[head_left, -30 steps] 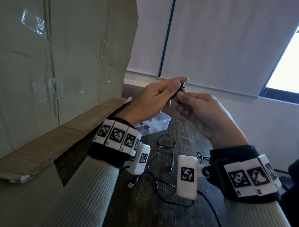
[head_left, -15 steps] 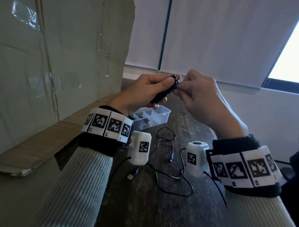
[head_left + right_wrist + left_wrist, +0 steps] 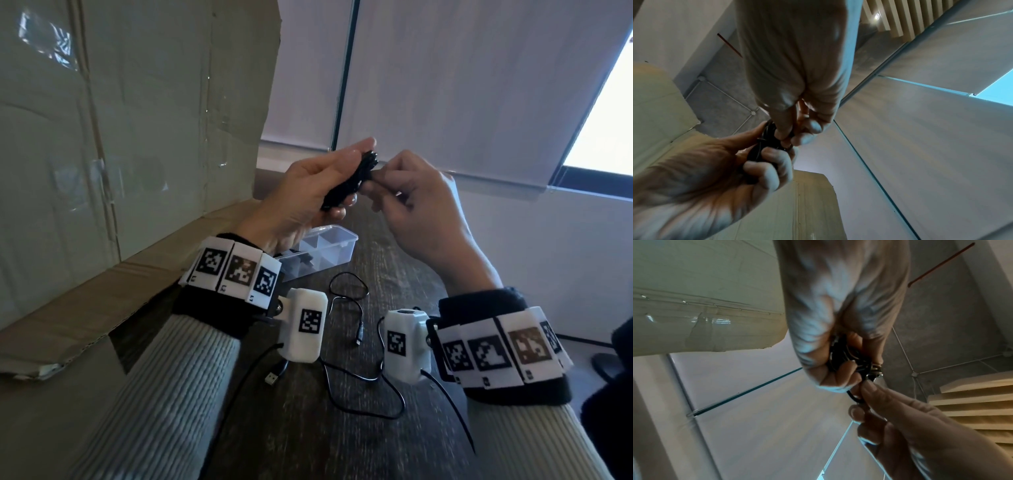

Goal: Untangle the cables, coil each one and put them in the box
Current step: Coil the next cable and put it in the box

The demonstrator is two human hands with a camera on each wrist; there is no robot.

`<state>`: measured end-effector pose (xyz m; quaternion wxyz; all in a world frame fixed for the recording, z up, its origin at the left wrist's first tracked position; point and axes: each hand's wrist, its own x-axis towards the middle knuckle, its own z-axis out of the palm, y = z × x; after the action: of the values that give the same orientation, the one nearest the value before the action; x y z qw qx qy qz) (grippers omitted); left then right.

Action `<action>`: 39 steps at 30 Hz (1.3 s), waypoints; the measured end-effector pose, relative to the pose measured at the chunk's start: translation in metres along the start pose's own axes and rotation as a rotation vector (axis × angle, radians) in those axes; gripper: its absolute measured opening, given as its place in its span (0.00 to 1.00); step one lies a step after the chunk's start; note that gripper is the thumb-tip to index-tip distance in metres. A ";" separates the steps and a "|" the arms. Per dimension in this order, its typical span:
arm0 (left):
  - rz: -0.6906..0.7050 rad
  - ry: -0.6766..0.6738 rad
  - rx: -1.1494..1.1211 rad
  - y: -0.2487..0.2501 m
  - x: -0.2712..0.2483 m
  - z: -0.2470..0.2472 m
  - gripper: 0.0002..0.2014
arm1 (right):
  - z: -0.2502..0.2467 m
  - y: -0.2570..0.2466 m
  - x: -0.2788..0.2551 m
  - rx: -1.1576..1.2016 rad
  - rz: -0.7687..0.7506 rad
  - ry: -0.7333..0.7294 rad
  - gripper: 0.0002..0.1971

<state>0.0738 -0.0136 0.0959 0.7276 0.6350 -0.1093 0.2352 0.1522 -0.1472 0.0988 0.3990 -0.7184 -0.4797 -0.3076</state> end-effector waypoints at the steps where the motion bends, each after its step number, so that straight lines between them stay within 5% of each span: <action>1: 0.028 0.034 -0.004 0.000 0.001 0.000 0.15 | 0.001 -0.001 0.000 0.006 -0.013 0.025 0.06; 5: 0.175 0.158 0.082 -0.004 0.004 0.002 0.10 | 0.004 -0.002 -0.001 -0.020 -0.045 0.097 0.07; 11: 0.275 0.040 0.298 -0.004 0.002 0.003 0.16 | 0.005 0.000 0.000 -0.028 -0.070 0.173 0.09; 17: 0.219 -0.056 0.146 -0.009 0.005 0.004 0.21 | -0.006 0.002 0.000 -0.064 -0.122 0.097 0.08; 27: 0.132 0.024 0.151 -0.010 0.005 -0.001 0.15 | -0.004 -0.001 -0.001 -0.085 -0.019 -0.106 0.06; 30: 0.123 0.019 0.146 -0.006 0.005 0.000 0.16 | -0.004 0.003 -0.002 -0.005 -0.020 0.014 0.01; 33: 0.115 -0.006 0.074 -0.004 0.004 0.000 0.16 | -0.004 0.006 -0.002 0.204 -0.008 0.186 0.07; 39: 0.061 -0.061 -0.019 -0.005 0.003 0.005 0.12 | -0.005 0.006 -0.003 0.367 0.031 0.218 0.07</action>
<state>0.0796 -0.0180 0.0940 0.7223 0.6314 -0.1530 0.2369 0.1561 -0.1541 0.0968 0.5774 -0.6034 -0.4706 -0.2848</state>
